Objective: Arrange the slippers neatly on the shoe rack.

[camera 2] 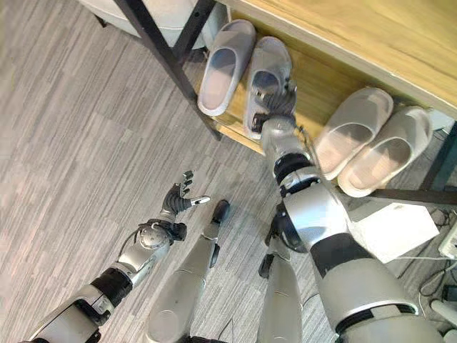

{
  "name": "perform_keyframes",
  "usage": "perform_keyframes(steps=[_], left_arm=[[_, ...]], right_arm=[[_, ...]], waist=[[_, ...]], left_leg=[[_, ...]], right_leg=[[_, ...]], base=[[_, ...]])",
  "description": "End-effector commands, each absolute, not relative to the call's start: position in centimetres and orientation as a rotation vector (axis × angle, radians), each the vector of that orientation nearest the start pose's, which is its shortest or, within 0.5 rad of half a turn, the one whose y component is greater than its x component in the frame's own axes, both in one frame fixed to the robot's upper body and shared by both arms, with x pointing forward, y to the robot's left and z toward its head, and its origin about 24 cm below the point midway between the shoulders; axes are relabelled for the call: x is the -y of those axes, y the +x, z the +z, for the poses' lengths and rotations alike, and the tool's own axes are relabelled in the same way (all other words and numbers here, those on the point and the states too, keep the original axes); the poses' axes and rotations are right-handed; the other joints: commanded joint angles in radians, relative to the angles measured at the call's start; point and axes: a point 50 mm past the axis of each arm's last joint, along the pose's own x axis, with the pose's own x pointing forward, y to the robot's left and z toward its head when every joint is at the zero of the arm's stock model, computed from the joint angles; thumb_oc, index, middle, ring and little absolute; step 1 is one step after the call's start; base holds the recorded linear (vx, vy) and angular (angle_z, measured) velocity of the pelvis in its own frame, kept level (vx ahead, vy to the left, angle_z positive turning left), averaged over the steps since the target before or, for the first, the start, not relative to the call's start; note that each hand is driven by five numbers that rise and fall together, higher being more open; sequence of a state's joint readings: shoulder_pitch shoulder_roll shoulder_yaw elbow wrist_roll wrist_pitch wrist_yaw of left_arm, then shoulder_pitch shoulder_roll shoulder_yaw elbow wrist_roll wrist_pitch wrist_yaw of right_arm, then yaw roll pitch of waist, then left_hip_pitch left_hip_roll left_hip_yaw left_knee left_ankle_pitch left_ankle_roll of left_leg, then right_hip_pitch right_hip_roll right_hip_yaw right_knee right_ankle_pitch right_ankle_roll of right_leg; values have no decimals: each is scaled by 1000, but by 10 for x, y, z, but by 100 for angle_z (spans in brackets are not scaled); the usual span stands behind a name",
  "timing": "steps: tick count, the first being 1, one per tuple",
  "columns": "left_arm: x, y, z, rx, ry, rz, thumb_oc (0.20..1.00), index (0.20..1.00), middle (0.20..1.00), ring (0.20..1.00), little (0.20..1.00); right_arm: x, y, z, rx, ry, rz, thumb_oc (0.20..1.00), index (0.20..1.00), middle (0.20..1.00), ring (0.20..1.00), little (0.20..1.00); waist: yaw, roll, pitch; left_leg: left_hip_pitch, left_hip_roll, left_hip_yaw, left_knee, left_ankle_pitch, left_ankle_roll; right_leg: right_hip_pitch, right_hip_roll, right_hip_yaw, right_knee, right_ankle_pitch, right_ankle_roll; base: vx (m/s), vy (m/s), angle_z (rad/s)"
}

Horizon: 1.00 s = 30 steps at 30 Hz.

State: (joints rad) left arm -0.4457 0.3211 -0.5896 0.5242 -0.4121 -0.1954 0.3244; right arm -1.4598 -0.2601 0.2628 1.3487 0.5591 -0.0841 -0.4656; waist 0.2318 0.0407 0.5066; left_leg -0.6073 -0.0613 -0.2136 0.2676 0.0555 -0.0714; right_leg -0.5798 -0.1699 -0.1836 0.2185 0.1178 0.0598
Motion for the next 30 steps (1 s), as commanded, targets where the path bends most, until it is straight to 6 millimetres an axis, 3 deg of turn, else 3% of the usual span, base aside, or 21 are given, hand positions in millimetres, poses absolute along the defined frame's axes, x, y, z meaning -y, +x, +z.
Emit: perform_keyframes(steps=[1, 5, 11, 16, 22, 30], left_arm=[[-109, 320, 42, 12, 161, -165, 1000, 1000, 1000, 1000, 1000], [-106, 323, 41, 3, 167, -166, 1000, 1000, 1000, 1000, 1000], [-105, 325, 42, 1, 172, -140, 1000, 1000, 1000, 1000, 1000], [-104, 325, 45, 12, 172, -132, 1000, 1000, 1000, 1000, 1000], [-103, 324, 48, 34, 171, -144, 1000, 1000, 1000, 1000, 1000], [-108, 323, 43, 17, 176, -146, 1000, 1000, 1000, 1000, 1000]], right_arm=[[148, 429, 269, 241, 121, -339, 1000, 1000, 1000, 1000, 1000], [140, 430, 257, 203, 174, -309, 1000, 1000, 1000, 1000, 1000], [117, 428, 222, 128, 167, -283, 1000, 1000, 1000, 1000, 1000], [107, 427, 207, 58, 161, -292, 1000, 1000, 1000, 1000, 1000], [101, 427, 206, 41, 214, -269, 1000, 1000, 1000, 1000, 1000], [103, 429, 227, 93, 212, -243, 1000, 1000, 1000, 1000, 1000]], waist=[[-9, 1, 6], [-25, -7, 3], [-55, -18, 9], [-56, -14, 12], [-32, 5, 11], [-15, 15, 6]], left_leg=[[32, -3, 38, 81, -127, 31], [43, 1, 51, 74, -130, 30], [50, 6, 68, 69, -128, 29], [42, 5, 66, 68, -125, 28], [32, -4, 59, 70, -124, 29], [40, -7, 62, 71, -124, 33]], right_leg=[[98, -42, 42, 36, -116, 87], [100, -40, 49, 33, -114, 85], [101, -33, 62, 22, -105, 83], [102, -35, 56, 13, -99, 84], [103, -42, 45, 11, -102, 87], [108, -46, 49, 15, -101, 89]], base=[[30, 19, 6], [7, 8, 0], [-2, 11, -9], [-6, -2, -6], [-1, -2, 2], [0, 0, 0]])
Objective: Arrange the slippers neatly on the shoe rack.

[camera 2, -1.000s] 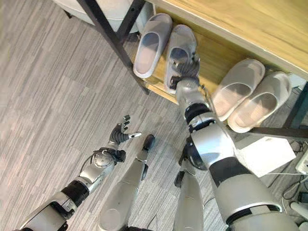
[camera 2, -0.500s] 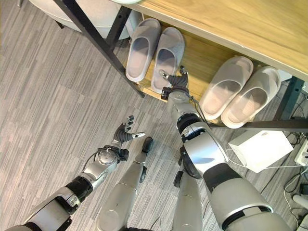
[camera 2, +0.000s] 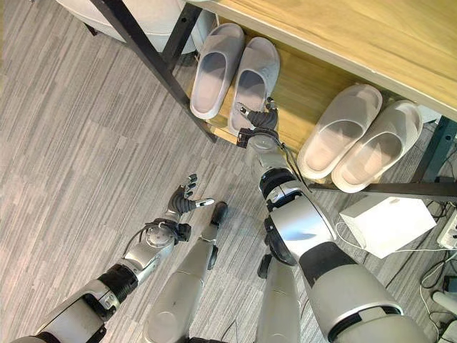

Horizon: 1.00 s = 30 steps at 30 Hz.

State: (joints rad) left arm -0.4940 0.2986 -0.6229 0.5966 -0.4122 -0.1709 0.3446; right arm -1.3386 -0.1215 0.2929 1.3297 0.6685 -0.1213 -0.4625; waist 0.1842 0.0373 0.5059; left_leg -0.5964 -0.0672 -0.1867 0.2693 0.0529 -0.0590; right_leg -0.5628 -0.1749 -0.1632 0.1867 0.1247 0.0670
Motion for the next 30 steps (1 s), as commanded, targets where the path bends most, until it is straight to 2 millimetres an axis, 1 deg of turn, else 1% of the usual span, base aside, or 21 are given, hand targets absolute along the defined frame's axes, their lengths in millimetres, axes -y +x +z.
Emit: perform_keyframes(steps=[1, 3, 5, 6, 9, 10, 11, 14, 17, 18, 19, 21, 22, 24, 25, 26, 28, 29, 30], left_arm=[[-107, 322, 41, 12, 178, -148, 1000, 1000, 1000, 1000, 1000], [-108, 323, 40, 6, 184, -144, 1000, 1000, 1000, 1000, 1000], [-109, 323, 38, -3, 191, -139, 1000, 1000, 1000, 1000, 1000], [-113, 322, 35, -17, 193, -128, 1000, 1000, 1000, 1000, 1000], [-115, 321, 30, -41, 205, -121, 1000, 1000, 1000, 1000, 1000], [-115, 321, 30, -42, 205, -121, 1000, 1000, 1000, 1000, 1000], [-119, 320, 25, -63, 216, -115, 1000, 1000, 1000, 1000, 1000], [-125, 317, 17, -100, 231, -105, 1000, 1000, 1000, 1000, 1000], [-135, 312, 4, -156, 248, -81, 1000, 1000, 1000, 1000, 1000], [-135, 312, 3, -158, 247, -81, 1000, 1000, 1000, 1000, 1000], [-143, 306, -8, -207, 264, -64, 1000, 1000, 1000, 1000, 1000], [-150, 299, -21, -265, 294, -55, 1000, 1000, 1000, 1000, 1000], [-154, 296, -26, -288, 298, -46, 1000, 1000, 1000, 1000, 1000], [-160, 290, -34, -321, 329, -52, 1000, 1000, 1000, 1000, 1000], [-161, 287, -38, -339, 374, -84, 1000, 1000, 1000, 1000, 1000], [-163, 284, -41, -347, 419, -108, 1000, 1000, 1000, 1000, 1000], [-161, 278, -46, -359, 564, -234, 1000, 1000, 1000, 1000, 1000], [-157, 275, -46, -341, 650, -339, 1000, 1000, 1000, 1000, 1000], [-150, 277, -41, -302, 702, -415, 1000, 1000, 1000, 1000, 1000]], right_arm=[[103, 429, 228, 97, 209, -243, 1000, 1000, 1000, 1000, 1000], [104, 429, 225, 97, 214, -244, 1000, 1000, 1000, 1000, 1000], [105, 428, 217, 92, 229, -240, 1000, 1000, 1000, 1000, 1000], [102, 426, 205, 80, 248, -227, 1000, 1000, 1000, 1000, 1000], [107, 422, 184, 52, 238, -227, 1000, 1000, 1000, 1000, 1000], [107, 422, 183, 51, 238, -227, 1000, 1000, 1000, 1000, 1000], [114, 418, 165, 25, 198, -231, 1000, 1000, 1000, 1000, 1000], [131, 411, 136, -25, 118, -254, 1000, 1000, 1000, 1000, 1000], [134, 399, 107, -60, 45, -223, 1000, 1000, 1000, 1000, 1000], [133, 398, 106, -62, 44, -223, 1000, 1000, 1000, 1000, 1000], [130, 386, 86, -72, -1, -175, 1000, 1000, 1000, 1000, 1000], [126, 372, 69, -79, -64, -103, 1000, 1000, 1000, 1000, 1000], [122, 363, 60, -82, -67, -67, 1000, 1000, 1000, 1000, 1000], [119, 342, 43, -85, -76, 15, 1000, 1000, 1000, 1000, 1000], [116, 328, 33, -94, -71, 69, 1000, 1000, 1000, 1000, 1000], [122, 317, 26, -104, -83, 94, 1000, 1000, 1000, 1000, 1000], [134, 297, 18, -100, -122, 159, 1000, 1000, 1000, 1000, 1000], [150, 277, 6, -131, -154, 184, 1000, 1000, 1000, 1000, 1000], [159, 267, 0, -152, -174, 185, 1000, 1000, 1000, 1000, 1000]], waist=[[30, 16, 6], [23, 11, 6], [11, -1, 2], [0, -12, -1], [-21, -32, -10], [-21, -31, -10], [-35, -45, -21], [-58, -59, -49], [-87, -78, -88], [-86, -78, -89], [-107, -91, -118], [-130, -103, -148], [-139, -106, -162], [-161, -111, -192], [-173, -111, -207], [-182, -108, -221], [-204, -102, -246], [-220, -91, -266], [-232, -83, -276]], left_leg=[[33, 0, 37, 69, -121, 20], [40, 2, 41, 70, -122, 20], [57, 7, 47, 62, -123, 19], [70, 12, 50, 57, -123, 17], [103, 24, 58, 35, -119, 13], [105, 24, 58, 33, -119, 13], [135, 30, 65, 7, -111, 10], [193, 43, 76, -48, -93, 3], [247, 60, 91, -105, -71, -2], [251, 61, 92, -108, -70, -2], [295, 75, 109, -146, -61, -5], [340, 88, 127, -185, -50, -9], [362, 93, 136, -204, -45, -11], [401, 98, 149, -242, -32, -16], [422, 103, 159, -262, -25, -21], [443, 107, 165, -277, -20, -23], [480, 115, 183, -310, -12, -30], [513, 120, 195, -334, -9, -32], [525, 120, 202, -344, -8, -34]], right_leg=[[92, -40, 31, 47, -108, 82], [94, -38, 34, 49, -108, 82], [108, -33, 36, 42, -105, 81], [120, -29, 40, 33, -101, 81], [146, -22, 46, 10, -91, 80], [147, -22, 46, 9, -90, 80], [176, -17, 49, -16, -79, 81], [224, -12, 51, -61, -61, 85], [260, -9, 55, -105, -37, 90], [263, -9, 56, -107, -37, 90], [288, -2, 64, -136, -22, 92], [315, 5, 73, -165, -9, 96], [325, 9, 78, -175, -5, 97], [349, 17, 83, -198, 1, 100], [361, 22, 86, -209, 3, 103], [375, 25, 86, -220, 2, 103], [399, 30, 91, -239, 3, 107], [420, 36, 95, -254, 2, 109], [426, 37, 99, -259, 1, 110]], base=[[0, 0, 0], [0, 0, 0], [0, 0, 0], [0, 0, 0], [2, -8, -6], [12, -24, -21], [17, -28, -27], [36, -25, -13], [63, -10, -21], [91, -7, -43], [92, -17, -47], [101, -38, -31], [85, -46, -33], [86, -44, -39], [96, -37, -23], [88, -41, -18], [100, -28, -28], [110, -19, -28], [103, -9, -21]])
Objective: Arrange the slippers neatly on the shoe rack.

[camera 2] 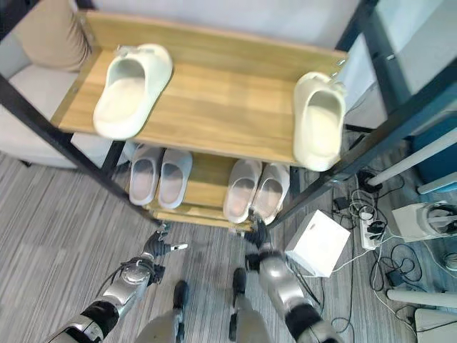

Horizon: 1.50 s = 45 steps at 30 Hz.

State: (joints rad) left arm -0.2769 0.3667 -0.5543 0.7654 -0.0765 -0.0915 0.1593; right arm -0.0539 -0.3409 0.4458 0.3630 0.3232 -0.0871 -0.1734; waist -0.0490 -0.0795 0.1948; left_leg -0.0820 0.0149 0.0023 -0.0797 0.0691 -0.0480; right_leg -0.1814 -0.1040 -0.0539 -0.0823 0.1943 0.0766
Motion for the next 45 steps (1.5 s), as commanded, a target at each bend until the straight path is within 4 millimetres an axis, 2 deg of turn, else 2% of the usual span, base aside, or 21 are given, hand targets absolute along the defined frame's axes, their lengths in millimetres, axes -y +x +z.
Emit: perform_keyframes(steps=[1, 3, 6, 7, 8, 10, 12, 13, 15, 16, 20, 22, 24, 26, 28, 29, 30, 33, 34, 41, 45], left_arm=[[-142, 279, -34, -252, 755, -498, 1000, 1000, 1000, 1000, 1000], [-112, 279, -14, -106, 854, -737, 1000, 1000, 1000, 1000, 1000], [-82, 277, 17, 55, 861, -914, 1000, 1000, 1000, 1000, 1000], [-82, 277, 18, 54, 861, -916, 1000, 1000, 1000, 1000, 1000], [-63, 276, 48, 182, 819, -1010, 1000, 1000, 1000, 1000, 1000], [-48, 271, 87, 293, 685, -1099, 1000, 1000, 1000, 1000, 1000], [-45, 269, 103, 331, 636, -1131, 1000, 1000, 1000, 1000, 1000], [-37, 266, 131, 378, 450, -1179, 1000, 1000, 1000, 1000, 1000], [-36, 264, 147, 419, 377, -1184, 1000, 1000, 1000, 1000, 1000], [-43, 267, 180, 522, 191, -1109, 1000, 1000, 1000, 1000, 1000], [-62, 276, 203, 627, 64, -921, 1000, 1000, 1000, 1000, 1000], [-89, 291, 225, 748, -54, -629, 1000, 1000, 1000, 1000, 1000], [-110, 299, 241, 840, -29, -414, 1000, 1000, 1000, 1000, 1000], [-143, 312, 261, 938, 182, -72, 1000, 1000, 1000, 1000, 1000], [-162, 321, 269, 963, 388, 123, 1000, 1000, 1000, 1000, 1000], [-162, 321, 270, 965, 391, 126, 1000, 1000, 1000, 1000, 1000], [-185, 335, 277, 937, 698, 269, 1000, 1000, 1000, 1000, 1000], [-215, 345, 281, 872, 948, 383, 1000, 1000, 1000, 1000, 1000], [-235, 351, 281, 801, 1091, 453, 1000, 1000, 1000, 1000, 1000], [-284, 358, 268, 582, 1334, 573, 1000, 1000, 1000, 1000, 1000], [-295, 361, 264, 515, 1392, 601, 1000, 1000, 1000, 1000, 1000]], right_arm=[[168, 257, -7, -177, -174, 175, 1000, 1000, 1000, 1000, 1000], [186, 240, -23, -256, -211, 154, 1000, 1000, 1000, 1000, 1000], [200, 234, -33, -309, -210, 114, 1000, 1000, 1000, 1000, 1000], [200, 234, -33, -309, -209, 113, 1000, 1000, 1000, 1000, 1000], [205, 234, -36, -332, -222, 108, 1000, 1000, 1000, 1000, 1000], [208, 231, -40, -356, -203, 93, 1000, 1000, 1000, 1000, 1000], [209, 230, -42, -367, -206, 95, 1000, 1000, 1000, 1000, 1000], [207, 228, -44, -376, -202, 112, 1000, 1000, 1000, 1000, 1000], [206, 227, -45, -384, -200, 121, 1000, 1000, 1000, 1000, 1000], [201, 220, -46, -384, -189, 158, 1000, 1000, 1000, 1000, 1000], [194, 212, -47, -387, -159, 187, 1000, 1000, 1000, 1000, 1000], [187, 206, -51, -399, -128, 200, 1000, 1000, 1000, 1000, 1000], [184, 204, -54, -412, -117, 206, 1000, 1000, 1000, 1000, 1000], [182, 205, -57, -427, -130, 222, 1000, 1000, 1000, 1000, 1000], [181, 206, -57, -427, -133, 229, 1000, 1000, 1000, 1000, 1000], [180, 207, -57, -426, -133, 229, 1000, 1000, 1000, 1000, 1000], [182, 208, -57, -419, -135, 229, 1000, 1000, 1000, 1000, 1000], [184, 208, -57, -416, -131, 228, 1000, 1000, 1000, 1000, 1000], [185, 208, -56, -412, -129, 231, 1000, 1000, 1000, 1000, 1000], [184, 206, -56, -402, -125, 241, 1000, 1000, 1000, 1000, 1000], [183, 208, -55, -393, -124, 239, 1000, 1000, 1000, 1000, 1000]], waist=[[-11, 40, 23], [-38, 59, 2], [-61, 67, -15], [-58, 66, -14], [-67, 73, -22], [-72, 77, -29], [-72, 78, -32], [-73, 81, -40], [-74, 83, -44], [-69, 83, -53], [-64, 81, -57], [-57, 77, -61], [-55, 76, -61], [-56, 78, -57], [-58, 79, -60], [-58, 79, -59], [-62, 86, -59], [-65, 90, -57], [-67, 93, -54], [-70, 96, -49], [-72, 95, -45]], left_leg=[[20, 40, 21, -2, -27, -46], [44, 46, 40, -8, -42, -49], [50, 46, 59, -8, -45, -47], [50, 46, 60, -8, -45, -47], [52, 46, 68, -8, -48, -46], [55, 46, 70, -8, -50, -46], [57, 46, 69, -8, -51, -46], [59, 44, 67, -8, -51, -46], [63, 42, 65, -8, -52, -46], [74, 43, 59, -8, -53, -47], [83, 42, 52, -8, -54, -49], [84, 43, 46, -8, -55, -53], [84, 43, 44, -8, -56, -56], [87, 47, 46, -8, -58, -59], [83, 47, 51, -8, -58, -60], [83, 47, 51, -8, -58, -60], [84, 48, 56, -8, -58, -60], [81, 49, 60, -8, -55, -59], [79, 50, 60, -8, -53, -59], [72, 52, 61, -8, -47, -58], [65, 52, 61, -8, -45, -57]], right_leg=[[51, -33, -6, 4, -71, 103], [62, -27, 8, -1, -78, 107], [58, -24, 21, -5, -75, 112], [58, -24, 22, -5, -75, 112], [55, -22, 29, -5, -75, 115], [55, -22, 34, -5, -74, 118], [56, -22, 32, -5, -76, 119], [60, -23, 31, -5, -77, 118], [64, -23, 31, -5, -80, 118], [78, -24, 29, -5, -87, 114], [93, -24, 22, -5, -95, 111], [99, -24, 17, -5, -101, 107], [104, -22, 15, -5, -105, 104], [108, -21, 13, -5, -108, 103], [105, -20, 16, -5, -108, 103], [105, -20, 16, -5, -108, 104], [103, -18, 18, -5, -108, 104], [98, -18, 20, -5, -106, 107], [96, -17, 21, -5, -105, 108], [86, -16, 24, -5, -102, 110], [79, -15, 25, -5, -99, 111]], base=[[83, 8, -11], [79, 7, -8], [28, 0, -22], [28, -5, -27], [29, -7, -25], [35, -20, -29], [31, -20, -10], [26, -13, 4], [57, -21, 3], [85, -31, 2], [43, -25, 4], [32, -33, 18], [30, -31, 11], [25, -29, 4], [9, -9, 2], [0, 0, 0], [0, 0, 0], [1, -2, -4], [1, -3, -8], [3, 0, -3], [0, 0, 0]])
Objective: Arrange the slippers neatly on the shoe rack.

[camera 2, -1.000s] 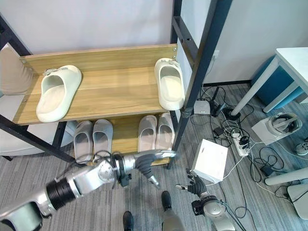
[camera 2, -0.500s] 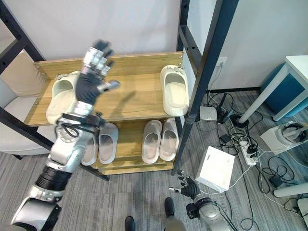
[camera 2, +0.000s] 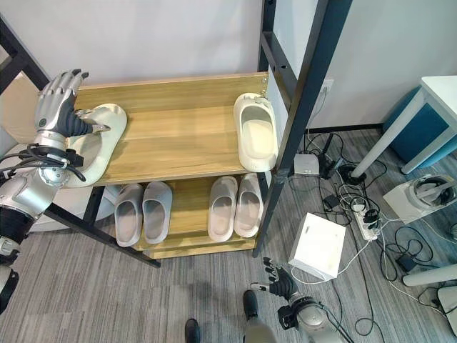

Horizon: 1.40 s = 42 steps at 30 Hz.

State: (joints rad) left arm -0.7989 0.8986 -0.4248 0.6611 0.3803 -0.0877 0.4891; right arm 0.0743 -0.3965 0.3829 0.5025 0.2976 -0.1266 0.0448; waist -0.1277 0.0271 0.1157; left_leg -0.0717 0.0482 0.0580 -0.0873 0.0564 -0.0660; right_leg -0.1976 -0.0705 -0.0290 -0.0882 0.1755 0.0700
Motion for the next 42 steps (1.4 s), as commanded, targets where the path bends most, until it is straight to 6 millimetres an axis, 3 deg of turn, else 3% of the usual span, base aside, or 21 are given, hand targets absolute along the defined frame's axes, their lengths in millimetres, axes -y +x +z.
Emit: perform_keyframes(steps=[1, 7, 14, 19, 24, 27, 28, 33, 34, 35, 36, 42], left_arm=[[-298, 361, 263, 497, 1413, 608, 1000, 1000, 1000, 1000, 1000], [-302, 360, 262, 496, 1390, 644, 1000, 1000, 1000, 1000, 1000], [-282, 344, 278, 722, 1200, 694, 1000, 1000, 1000, 1000, 1000], [-294, 337, 271, 706, 1154, 737, 1000, 1000, 1000, 1000, 1000], [-325, 338, 259, 539, 1304, 772, 1000, 1000, 1000, 1000, 1000], [-331, 339, 255, 484, 1403, 769, 1000, 1000, 1000, 1000, 1000], [-338, 342, 251, 411, 1542, 754, 1000, 1000, 1000, 1000, 1000], [-334, 356, 246, 321, 1578, 709, 1000, 1000, 1000, 1000, 1000], [-333, 358, 247, 320, 1571, 707, 705, 705, 705, 705, 705], [-332, 359, 247, 315, 1569, 704, 517, 517, 517, 517, 517], [-331, 361, 247, 306, 1569, 699, 200, 200, 200, 200, 200], [-330, 370, 246, 221, 1540, 675, 200, 200, 200, 200, 200]], right_arm=[[183, 209, -54, -391, -120, 238, 1000, 1000, 1000, 1000, 1000], [181, 207, -58, -404, -116, 228, 1000, 1000, 1000, 1000, 1000], [176, 207, -63, -429, -130, 246, 1000, 1000, 1000, 1000, 1000], [177, 206, -65, -445, -139, 248, 1000, 1000, 1000, 1000, 1000], [178, 203, -67, -450, -140, 256, 1000, 1000, 1000, 1000, 1000], [179, 202, -66, -446, -137, 251, 1000, 1000, 1000, 1000, 1000], [180, 202, -66, -445, -138, 250, 1000, 1000, 1000, 1000, 1000], [181, 202, -64, -433, -126, 239, 1000, 1000, 1000, 1000, 1000], [182, 202, -64, -433, -125, 237, 1000, 1000, 1000, 1000, 1000], [181, 202, -64, -432, -124, 235, 1000, 1000, 1000, 1000, 1000], [182, 202, -64, -431, -124, 232, 1000, 1000, 1000, 1000, 1000], [186, 196, -65, -439, -104, 213, 1000, 1000, 1000, 1000, 1000]], waist=[[6, -11, 34], [9, -11, 39], [25, -6, 38], [27, -3, 34], [23, 3, 37], [21, 3, 38], [14, 5, 37], [-2, -1, 38], [-5, -3, 39], [-8, -4, 38], [-11, -5, 38], [-42, -12, 33]], left_leg=[[53, 18, 5, 0, -32, -40], [45, 18, 8, 0, -30, -40], [43, 14, -1, 0, -33, -43], [46, 16, 0, 0, -35, -43], [47, 18, 4, 0, -33, -42], [45, 18, 5, 0, -32, -42], [45, 19, 7, 0, -32, -41], [40, 20, 14, 0, -31, -41], [38, 20, 15, 0, -31, -41], [37, 21, 17, 0, -31, -41], [36, 21, 20, 0, -32, -41], [40, 25, 47, 0, -35, -41]], right_leg=[[93, -49, 0, 1, -80, 118], [82, -49, 0, 1, -79, 119], [88, -50, -4, 1, -89, 113], [93, -49, -6, 1, -93, 111], [90, -46, -1, 1, -90, 112], [87, -45, -1, 1, -89, 113], [85, -45, 0, 1, -89, 114], [73, -44, 8, 1, -84, 117], [70, -43, 11, 1, -83, 117], [68, -43, 14, 1, -82, 118], [66, -42, 16, 1, -81, 118], [52, -33, 42, 1, -74, 121]], base=[[0, 0, 0], [0, 0, 0], [0, 0, 0], [0, 0, 0], [-1, 0, -1], [0, 0, 0], [0, 0, 0], [7, 2, -2], [0, 0, 0], [0, 0, 0], [5, 3, -3], [12, 8, -8]])
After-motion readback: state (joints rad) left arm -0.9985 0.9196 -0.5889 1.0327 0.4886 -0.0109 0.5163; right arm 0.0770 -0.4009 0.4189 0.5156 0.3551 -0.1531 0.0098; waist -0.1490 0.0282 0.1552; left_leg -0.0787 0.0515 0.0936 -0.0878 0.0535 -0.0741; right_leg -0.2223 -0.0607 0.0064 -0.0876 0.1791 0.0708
